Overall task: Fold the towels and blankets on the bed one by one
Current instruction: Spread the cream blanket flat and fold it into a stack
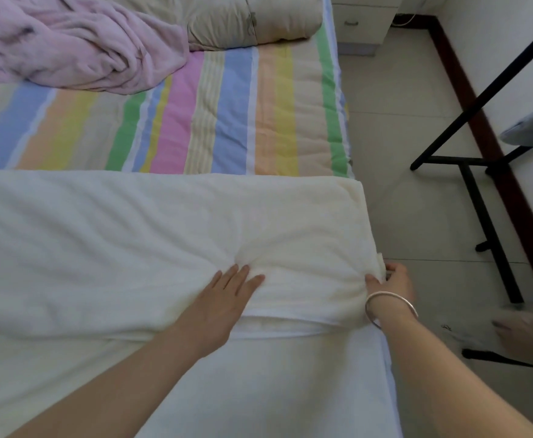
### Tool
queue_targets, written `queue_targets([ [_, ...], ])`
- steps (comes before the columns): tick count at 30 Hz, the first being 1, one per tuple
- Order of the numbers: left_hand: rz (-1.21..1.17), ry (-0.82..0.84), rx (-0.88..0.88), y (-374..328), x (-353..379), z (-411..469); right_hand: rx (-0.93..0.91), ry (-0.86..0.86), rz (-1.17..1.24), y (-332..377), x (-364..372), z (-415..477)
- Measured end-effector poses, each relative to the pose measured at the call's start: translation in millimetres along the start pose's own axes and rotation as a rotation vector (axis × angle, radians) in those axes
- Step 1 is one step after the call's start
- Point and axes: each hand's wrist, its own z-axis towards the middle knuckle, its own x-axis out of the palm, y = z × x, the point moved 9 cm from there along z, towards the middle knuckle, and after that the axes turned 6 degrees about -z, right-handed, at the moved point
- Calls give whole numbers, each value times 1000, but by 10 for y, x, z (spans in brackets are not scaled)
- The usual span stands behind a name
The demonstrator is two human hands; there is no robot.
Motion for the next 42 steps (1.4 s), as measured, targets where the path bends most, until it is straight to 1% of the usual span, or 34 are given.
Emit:
queue_targets([
  [1,23,-25,17,-38,-3,-64,-39,-82,-56,108,-45,-97],
  [2,39,-51,25,-93,7,-131,-119,-162,-134,255,-82,-245],
  [3,21,-68,27,-159,60,-203,-236,-223,-219,411,-72,-416],
  [4,-11,-72,18,-209,141,-266,-378,-248,-281,558,-4,-599],
  [6,-71,-103,0,-336,208,-354,-682,-206,-355,745,296,-1033],
  [7,-106,-111,-15,-369,230,-378,-784,-144,-417,765,464,-1233],
  [8,-146,-120,-27,-388,234,-393,-819,-76,-499,681,636,-1372],
  [10,-250,-165,-52,-343,190,-461,-736,68,-648,419,857,-1507],
  [11,-308,-210,-83,-254,129,-531,-675,106,-689,335,898,-1547],
  [14,-436,-366,-225,189,-58,-815,-546,89,-707,453,995,-1733],
  [15,-457,-407,-283,379,-105,-939,-582,73,-690,622,1062,-1883],
  [16,-465,-439,-340,588,-148,-1089,-668,24,-635,828,1146,-2092],
  [18,-429,-487,-419,977,-251,-1377,-871,38,-594,1133,1488,-2551],
  [20,-395,-543,-473,1394,-352,-1768,-1049,135,-618,1380,1916,-3124],
  [21,-376,-577,-517,1595,-383,-1942,-1099,183,-620,1461,2076,-3345],
  [22,-390,-602,-603,1821,-384,-2135,-1125,210,-626,1525,2226,-3528],
  [23,-434,-639,-728,2135,-373,-2425,-1138,225,-641,1626,2407,-3751],
  [24,-511,-686,-876,2416,-329,-2681,-1142,219,-653,1693,2526,-3881],
  [26,-690,-773,-1217,3112,-79,-3318,-1120,225,-600,1920,2785,-4184],
  [27,-791,-812,-1358,3438,53,-3613,-1107,223,-561,2052,2914,-4337],
  [28,-935,-860,-1456,3716,185,-3870,-1112,215,-524,2181,3036,-4494],
  [30,-1310,-1020,-1549,4048,393,-4109,-1131,203,-497,2390,3268,-4706],
  [31,-1489,-1078,-1567,4214,460,-4197,-1130,189,-492,2506,3430,-4845],
  [32,-1603,-1114,-1589,4284,503,-4220,-1129,166,-493,2587,3518,-4903],
  [34,-1691,-1136,-1628,4449,533,-4248,-1115,139,-533,2742,3707,-5027],
  [35,-1681,-1115,-1640,4520,518,-4269,-1109,125,-565,2803,3801,-5068],
  [36,-1563,-1063,-1652,4616,452,-4315,-1103,115,-590,2853,3885,-5099],
  [37,-1326,-952,-1640,4705,329,-4348,-1100,113,-620,2871,3935,-5091],
  [38,-1067,-808,-1582,4803,191,-4345,-1095,113,-651,2886,3981,-5085],
  [39,-889,-702,-1498,4884,77,-4317,-1093,108,-681,2893,4028,-5080],
  [41,-757,-616,-1355,4957,-48,-4204,-1085,92,-708,2880,4035,-5027],
  [42,-737,-613,-1318,4978,-84,-4171,-1084,85,-716,2866,4035,-5026],
])
